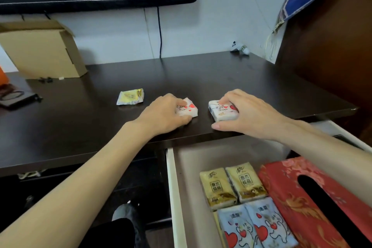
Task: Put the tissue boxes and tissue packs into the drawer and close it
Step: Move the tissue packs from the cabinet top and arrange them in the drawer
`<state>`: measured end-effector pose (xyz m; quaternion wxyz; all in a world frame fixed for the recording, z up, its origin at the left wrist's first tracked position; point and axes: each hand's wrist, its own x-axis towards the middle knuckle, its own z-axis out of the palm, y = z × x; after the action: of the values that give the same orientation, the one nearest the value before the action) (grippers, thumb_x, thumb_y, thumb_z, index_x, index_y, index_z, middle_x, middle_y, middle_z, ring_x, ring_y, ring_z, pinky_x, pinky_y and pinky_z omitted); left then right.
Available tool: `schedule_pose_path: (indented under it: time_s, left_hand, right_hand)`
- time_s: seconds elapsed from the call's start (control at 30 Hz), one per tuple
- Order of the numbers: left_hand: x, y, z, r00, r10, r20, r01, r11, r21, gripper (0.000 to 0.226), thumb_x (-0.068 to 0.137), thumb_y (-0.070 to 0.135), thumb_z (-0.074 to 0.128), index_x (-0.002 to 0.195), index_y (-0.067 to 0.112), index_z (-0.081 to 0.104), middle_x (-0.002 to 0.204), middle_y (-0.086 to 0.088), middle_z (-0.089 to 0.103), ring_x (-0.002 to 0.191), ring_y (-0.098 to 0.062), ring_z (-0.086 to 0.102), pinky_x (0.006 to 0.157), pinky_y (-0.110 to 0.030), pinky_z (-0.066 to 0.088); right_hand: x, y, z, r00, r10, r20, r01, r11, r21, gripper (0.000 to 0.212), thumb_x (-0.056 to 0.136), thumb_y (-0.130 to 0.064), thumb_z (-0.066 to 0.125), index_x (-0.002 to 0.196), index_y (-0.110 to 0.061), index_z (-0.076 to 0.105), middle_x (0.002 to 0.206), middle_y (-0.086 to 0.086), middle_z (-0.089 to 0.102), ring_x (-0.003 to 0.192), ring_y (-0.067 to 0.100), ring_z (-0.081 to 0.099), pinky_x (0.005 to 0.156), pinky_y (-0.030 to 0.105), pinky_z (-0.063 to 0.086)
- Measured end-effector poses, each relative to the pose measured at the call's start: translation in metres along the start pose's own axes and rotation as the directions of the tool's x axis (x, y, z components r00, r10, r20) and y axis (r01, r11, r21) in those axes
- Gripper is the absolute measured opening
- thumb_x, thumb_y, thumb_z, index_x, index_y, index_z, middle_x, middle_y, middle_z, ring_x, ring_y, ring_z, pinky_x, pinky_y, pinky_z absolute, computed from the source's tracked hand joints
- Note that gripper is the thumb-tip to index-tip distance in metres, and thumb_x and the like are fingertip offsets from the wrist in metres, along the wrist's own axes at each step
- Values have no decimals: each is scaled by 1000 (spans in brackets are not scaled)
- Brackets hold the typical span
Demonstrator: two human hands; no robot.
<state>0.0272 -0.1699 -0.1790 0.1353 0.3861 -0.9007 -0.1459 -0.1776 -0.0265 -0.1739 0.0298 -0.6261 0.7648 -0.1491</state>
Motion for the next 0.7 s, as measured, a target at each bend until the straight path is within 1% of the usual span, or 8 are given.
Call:
schedule_pose_path:
  time_s: [0.07,0.13,0.2,0.3,0.43,0.5,0.57,0.7]
  left_hand:
    - [-8,1,-3,999,15,50,-16,999,31,60,81,51,67,137,29,58,141,-1,52,128,-24,48,105,-41,40]
    - [-14,4,-5,998,21,62,-24,998,53,61,81,53,65,137,30,58,142,-1,52,128,-23,47,104,-41,40]
    - [-20,8,-6,998,38,57,-42,996,81,61,80,55,66,135,31,59,142,-1,54,126,-23,48,101,-40,42]
    - [-28,14,-7,996,79,50,-83,992,94,59,77,59,68,130,34,63,137,2,58,119,-21,52,93,-38,45]
    - [-40,18,-7,994,113,-3,-112,991,66,59,74,59,70,127,37,63,128,7,61,113,-18,53,83,-36,44]
    - [-48,22,-10,994,112,5,-112,993,25,61,74,55,73,129,35,59,129,6,60,115,-18,53,86,-38,47]
    - [-58,28,-15,995,101,15,-100,994,-54,61,73,49,76,129,34,56,127,6,59,115,-18,55,91,-40,50]
    - [-94,48,-22,982,140,128,-101,957,-271,62,70,37,82,126,34,54,117,12,61,104,-5,60,86,-26,53]
  right_hand:
    - [0,2,-9,995,-49,84,47,999,26,77,77,-76,67,137,-28,58,142,-8,55,112,17,58,95,45,50]
    - [0,5,-17,988,-77,131,69,995,65,64,82,-62,73,135,-27,63,142,-3,60,107,15,62,95,40,50]
    - [1,8,-23,987,-72,147,58,993,98,51,84,-51,77,130,-32,66,125,-5,69,95,9,65,83,32,52]
    - [0,10,-25,989,-67,134,49,990,134,46,83,-46,82,124,-36,65,101,-9,68,85,7,64,67,20,45]
    - [-11,12,-21,996,-69,63,50,963,264,55,76,-38,90,123,-37,60,100,-15,64,78,-1,64,62,12,47]
    - [-22,11,-22,997,-69,29,58,952,300,63,75,-32,91,128,-35,57,107,-17,63,82,-6,66,67,13,52]
    - [-36,9,-29,996,-83,29,70,948,311,71,73,-30,91,134,-35,54,122,-17,62,89,-2,69,76,23,60]
    - [-83,7,-46,989,-102,105,64,947,314,85,62,-51,89,138,-38,53,127,-20,58,99,6,71,84,36,63]
